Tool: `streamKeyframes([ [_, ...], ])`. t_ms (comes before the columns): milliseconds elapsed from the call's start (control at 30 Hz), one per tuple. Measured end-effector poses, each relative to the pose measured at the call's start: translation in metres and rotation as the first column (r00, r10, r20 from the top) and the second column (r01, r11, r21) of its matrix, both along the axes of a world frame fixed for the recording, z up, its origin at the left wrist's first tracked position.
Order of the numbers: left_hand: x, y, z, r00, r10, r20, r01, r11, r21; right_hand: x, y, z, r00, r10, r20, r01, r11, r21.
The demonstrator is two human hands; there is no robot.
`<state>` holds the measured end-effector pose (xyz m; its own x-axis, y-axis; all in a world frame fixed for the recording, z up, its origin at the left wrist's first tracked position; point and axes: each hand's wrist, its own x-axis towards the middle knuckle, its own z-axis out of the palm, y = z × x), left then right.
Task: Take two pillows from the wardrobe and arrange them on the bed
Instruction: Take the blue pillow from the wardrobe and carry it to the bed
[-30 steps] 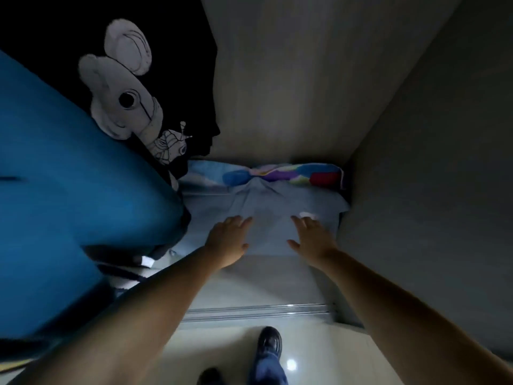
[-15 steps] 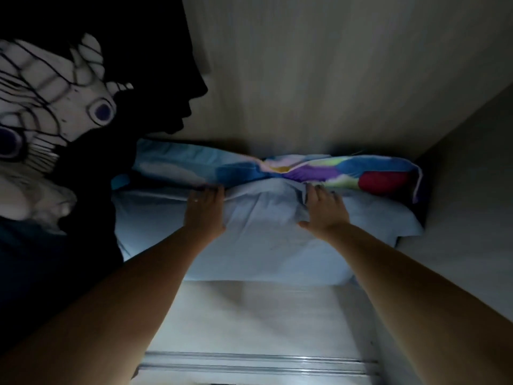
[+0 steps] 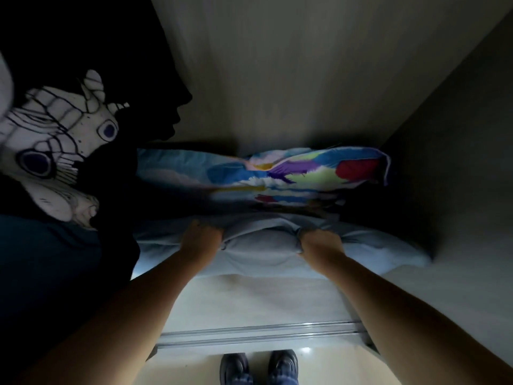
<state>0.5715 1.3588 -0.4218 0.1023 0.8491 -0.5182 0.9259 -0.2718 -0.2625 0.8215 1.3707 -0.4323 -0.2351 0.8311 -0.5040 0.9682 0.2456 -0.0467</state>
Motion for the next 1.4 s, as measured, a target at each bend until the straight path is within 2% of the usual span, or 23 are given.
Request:
streamKeyframes([
  [100,0.008,0.001,0.058,0.986,-0.156,0.063,0.142,0.971,0.192,0.006,-0.024,0.047,0.996,-0.085,-0.035,0.084,0.996,-0.024],
  [133,0.011,0.001,0.077,0.980,-0.184,0.072,0.165,0.963,0.214,0.007,-0.033,0.064,0.992,-0.121,-0.038,0.120,0.992,-0.028],
  [200,0.015,0.002,0.102,0.982,-0.187,-0.006,0.186,0.977,0.099,0.009,-0.053,0.093,0.980,-0.193,-0.051,0.192,0.981,-0.027],
  [300,0.020,0.008,0.136,0.954,-0.301,-0.013,0.301,0.951,0.077,0.007,-0.086,0.132,0.947,-0.312,-0.073,0.311,0.950,-0.021],
  [467,0.031,-0.028,0.184,0.876,-0.476,0.080,0.464,0.876,0.129,-0.002,-0.181,0.178,0.853,-0.518,-0.069,0.519,0.855,-0.002],
  [533,0.042,-0.049,0.201,0.859,-0.481,0.176,0.468,0.876,0.115,-0.002,-0.219,0.193,0.802,-0.590,-0.088,0.594,0.804,0.028],
  [600,0.058,-0.067,0.218,0.856,-0.412,0.313,0.402,0.910,0.099,0.002,-0.257,0.211,0.756,-0.646,-0.104,0.653,0.754,0.065],
  [633,0.071,-0.077,0.227,0.841,-0.439,0.317,0.436,0.896,0.086,0.007,-0.276,0.219,0.730,-0.675,-0.108,0.683,0.725,0.084],
  [700,0.103,-0.100,0.246,0.741,-0.625,0.244,0.623,0.776,0.098,0.021,-0.314,0.236,0.654,-0.749,-0.105,0.756,0.644,0.114],
  [767,0.140,-0.129,0.263,0.676,-0.712,0.193,0.709,0.699,0.092,0.040,-0.355,0.250,0.583,-0.808,-0.088,0.810,0.569,0.140],
  [900,0.210,-0.204,0.292,0.468,-0.874,0.127,0.855,0.485,0.186,0.081,-0.453,0.284,0.463,-0.884,-0.065,0.877,0.447,0.179],
  [1000,0.266,-0.275,0.304,0.339,-0.933,0.121,0.903,0.359,0.236,0.118,-0.534,0.303,0.363,-0.929,-0.077,0.916,0.340,0.211],
  [1267,0.409,-0.478,0.311,0.128,-0.964,0.231,0.960,0.179,0.217,0.216,-0.751,0.338,0.244,-0.970,0.013,0.931,0.238,0.278],
  [1400,0.462,-0.545,0.317,0.067,-0.953,0.296,0.974,0.127,0.188,0.263,-0.821,0.350,0.225,-0.970,0.088,0.916,0.241,0.321],
])
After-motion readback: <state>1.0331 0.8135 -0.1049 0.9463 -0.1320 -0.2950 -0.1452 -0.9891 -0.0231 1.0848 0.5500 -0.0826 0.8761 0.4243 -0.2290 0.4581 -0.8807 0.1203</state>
